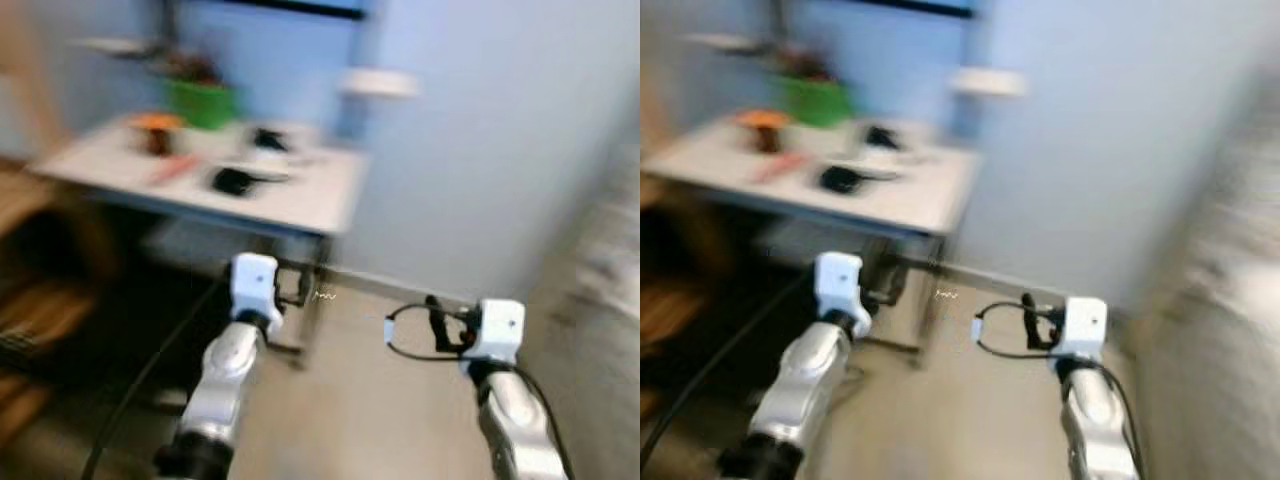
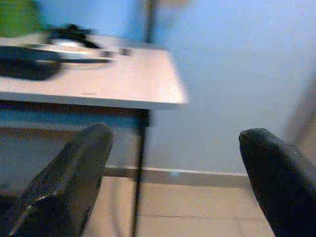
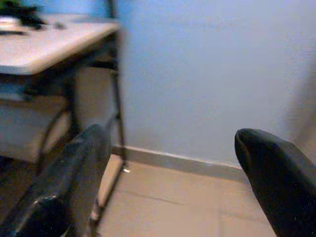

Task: Clean up the room

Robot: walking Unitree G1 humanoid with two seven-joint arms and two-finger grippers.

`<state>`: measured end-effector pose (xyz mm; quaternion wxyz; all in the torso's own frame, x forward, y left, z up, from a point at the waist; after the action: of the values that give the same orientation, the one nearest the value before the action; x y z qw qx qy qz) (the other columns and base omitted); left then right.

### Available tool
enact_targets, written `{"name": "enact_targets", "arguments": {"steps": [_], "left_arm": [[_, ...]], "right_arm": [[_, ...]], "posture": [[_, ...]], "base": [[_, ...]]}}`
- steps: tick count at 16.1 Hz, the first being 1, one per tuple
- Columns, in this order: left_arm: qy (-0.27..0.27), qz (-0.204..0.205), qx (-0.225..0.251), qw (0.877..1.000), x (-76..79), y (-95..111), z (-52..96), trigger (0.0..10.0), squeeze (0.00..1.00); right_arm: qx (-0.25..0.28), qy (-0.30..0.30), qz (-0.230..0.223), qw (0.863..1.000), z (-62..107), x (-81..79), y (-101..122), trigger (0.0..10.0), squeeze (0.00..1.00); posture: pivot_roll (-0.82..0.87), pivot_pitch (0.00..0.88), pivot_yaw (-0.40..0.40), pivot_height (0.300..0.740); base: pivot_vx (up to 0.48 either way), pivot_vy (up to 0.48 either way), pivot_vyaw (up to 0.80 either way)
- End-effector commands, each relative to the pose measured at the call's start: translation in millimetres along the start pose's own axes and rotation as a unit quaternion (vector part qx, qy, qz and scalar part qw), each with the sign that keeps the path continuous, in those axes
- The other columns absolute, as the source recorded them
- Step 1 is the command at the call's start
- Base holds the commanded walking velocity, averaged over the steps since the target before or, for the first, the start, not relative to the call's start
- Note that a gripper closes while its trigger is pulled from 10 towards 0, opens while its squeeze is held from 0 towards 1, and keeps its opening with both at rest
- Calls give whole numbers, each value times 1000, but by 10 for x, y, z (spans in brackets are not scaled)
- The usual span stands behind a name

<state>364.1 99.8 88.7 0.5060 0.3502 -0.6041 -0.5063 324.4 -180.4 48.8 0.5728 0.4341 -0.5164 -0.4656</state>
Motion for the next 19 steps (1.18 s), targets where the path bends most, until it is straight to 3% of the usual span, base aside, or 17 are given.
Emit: {"name": "enact_targets", "arguments": {"steps": [1, 2, 4, 5, 6, 9, 10, 11, 12, 13, 15, 17, 18, 19], "left_arm": [[-13, -7, -1, 1000, 44, -7, -4, 10000, 0], [-18, -25, -12, 999, 49, -60, 5, 10000, 0], [-46, -36, -35, 998, 25, -117, 11, 10000, 0], [-67, -63, -22, 995, 61, -44, -9, 10000, 0], [-77, -17, -19, 997, 72, 8, -25, 10000, 0], [-71, -16, -27, 997, 47, -86, 15, 10000, 0], [-7, 25, -26, 999, -176, -148, 83, 10000, 0], [-15, 13, -41, 999, -208, -260, 230, 10000, 0], [-35, -31, -54, 997, -206, -333, 302, 10000, 0], [-28, -27, -48, 998, -222, -297, 254, 10000, 0], [-41, -18, -14, 999, -87, -97, 71, 10000, 0], [-64, -12, -5, 998, 16, -74, 64, 10000, 0], [-87, -6, -2, 996, 90, -87, 79, 10000, 0], [-89, -4, -3, 996, 95, -91, 77, 10000, 0]], "right_arm": [[-12, -4, 5, 1000, 34, 17, -65, 10000, 0], [-19, -11, -1, 1000, 53, 35, -101, 10000, 0], [-35, -39, -62, 997, 82, 130, -184, 10000, 0], [-34, -43, -56, 997, 90, 147, -183, 10000, 0], [-26, -39, -41, 998, 99, 119, -161, 10000, 0], [-21, -42, -13, 999, 142, 123, -162, 10000, 0], [-30, -43, -10, 999, 199, 142, -211, 10000, 0], [-36, -27, 2, 999, 325, 144, -269, 10000, 0], [-70, -27, 16, 997, 477, 232, -467, 10000, 0], [-76, -34, 16, 996, 471, 261, -501, 10000, 0], [-38, -43, 9, 998, 270, 240, -293, 10000, 0], [-17, -55, 2, 998, 250, 284, -212, 10000, 0], [-31, -45, 44, 998, 230, 243, -242, 10000, 0], [-32, -43, 49, 997, 226, 238, -247, 10000, 0]], "posture": [[102, 0, 2, 740], [98, 0, 4, 740], [90, 0, 8, 740], [87, 0, 15, 740], [88, 0, 17, 740], [91, 0, 8, 740], [88, 0, 6, 740], [94, 0, -2, 740], [96, 0, -9, 740], [101, 0, -18, 740], [93, 0, -16, 740], [87, 0, -12, 740], [83, 0, 1, 740], [83, 0, 1, 740]], "base": [[0, 0, -719], [0, 0, -719], [0, 0, -709], [0, 0, -700], [0, 480, -712], [0, 480, -700], [0, 0, -694], [0, 0, -694], [0, 0, -694], [0, 0, -700], [433, 0, -719], [480, 0, 0], [480, 0, 0], [480, 0, 0]]}}
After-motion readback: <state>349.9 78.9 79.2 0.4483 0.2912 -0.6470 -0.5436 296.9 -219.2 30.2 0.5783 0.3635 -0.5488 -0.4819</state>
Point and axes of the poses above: a point about 5 cm out from each wrist's last joint towards the gripper, its own z axis pointing back from the gripper into the wrist, its own y axis along the axis of the wrist's last joint, x = y × z, the point moved 5 cm from there along -z, pointing out of the wrist towards the gripper, and after that the axes turned 14 degrees about z, right-handed, at the moved point
